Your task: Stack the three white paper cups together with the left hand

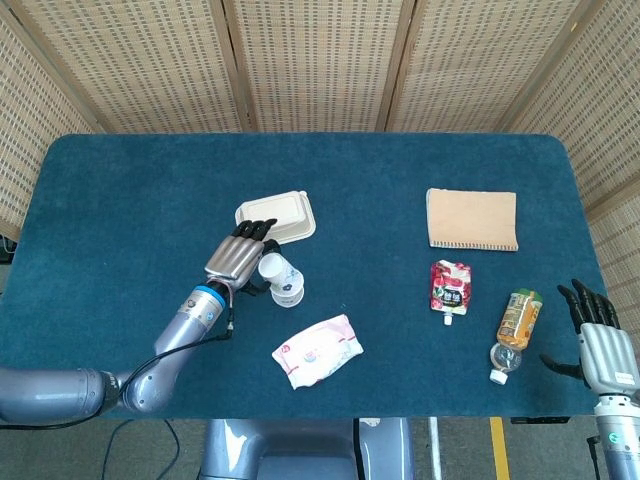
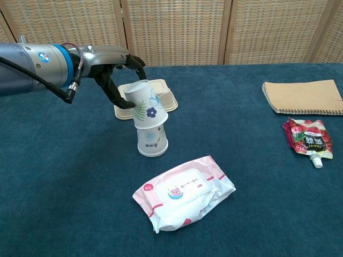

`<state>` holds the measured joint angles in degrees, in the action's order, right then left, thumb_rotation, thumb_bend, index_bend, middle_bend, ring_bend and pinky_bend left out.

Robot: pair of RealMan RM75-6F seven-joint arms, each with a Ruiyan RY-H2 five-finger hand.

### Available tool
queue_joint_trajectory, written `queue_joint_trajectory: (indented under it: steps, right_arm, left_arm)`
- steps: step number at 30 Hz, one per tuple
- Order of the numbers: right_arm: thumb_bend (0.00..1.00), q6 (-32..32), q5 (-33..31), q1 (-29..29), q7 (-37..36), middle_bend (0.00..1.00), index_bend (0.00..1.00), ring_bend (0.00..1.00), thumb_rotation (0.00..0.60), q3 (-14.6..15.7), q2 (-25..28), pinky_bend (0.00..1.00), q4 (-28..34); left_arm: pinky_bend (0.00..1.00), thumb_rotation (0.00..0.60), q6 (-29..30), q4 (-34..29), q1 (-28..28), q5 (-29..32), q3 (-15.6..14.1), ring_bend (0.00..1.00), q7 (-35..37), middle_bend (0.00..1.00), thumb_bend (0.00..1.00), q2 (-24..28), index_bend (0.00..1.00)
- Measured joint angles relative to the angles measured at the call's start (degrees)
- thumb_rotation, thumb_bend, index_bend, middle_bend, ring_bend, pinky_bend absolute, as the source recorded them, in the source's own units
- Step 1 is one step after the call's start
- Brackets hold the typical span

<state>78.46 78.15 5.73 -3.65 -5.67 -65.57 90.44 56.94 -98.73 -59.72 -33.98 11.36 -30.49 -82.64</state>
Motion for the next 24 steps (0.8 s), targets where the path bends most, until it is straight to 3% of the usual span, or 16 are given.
queue_joint_trajectory:
  steps: [6, 10, 18, 24]
  right_arm:
    - [0.00, 0.0, 0.0, 0.0, -0.2, 0.00, 0.12, 0.00, 0.600, 0.0, 0.0, 0.00, 0.0]
    - [0.00, 0.3, 0.2, -0.1, -0.1, 0.00, 0.12, 0.00, 0.600, 0.0, 0.1, 0.00, 0.1]
    - [0.00, 0.6, 0.3, -0.2, -0.3, 0.00, 0.12, 0.00, 0.600, -0.1, 0.3, 0.00, 0.2]
    - [0.00, 0.6, 0.5, -0.2, -0.3, 0.00, 0.12, 0.00, 0.600, 0.0, 0.2, 0.00, 0.2]
  left_arm:
    - [0.00, 0.600, 1.3, 0.6, 0.0, -0.8, -0.1, 0.00, -0.4, 0.00, 0.34, -1.1, 0.22]
    - [0.00, 0.600, 1.2, 0.1, -0.2, -0.2, -0.1, 0.00, -1.3, 0.00, 0.21, -0.8, 0.12]
    - [0.00, 0.600, 2.3, -2.5, 0.2, 0.3, -0.2, 0.00, -1.6, 0.00, 0.20, 0.5, 0.11]
    - [0.00, 0.600, 6.5, -5.3, 3.5, -4.1, -0.9, 0.00, 0.8, 0.00, 0.20, 2.0, 0.10]
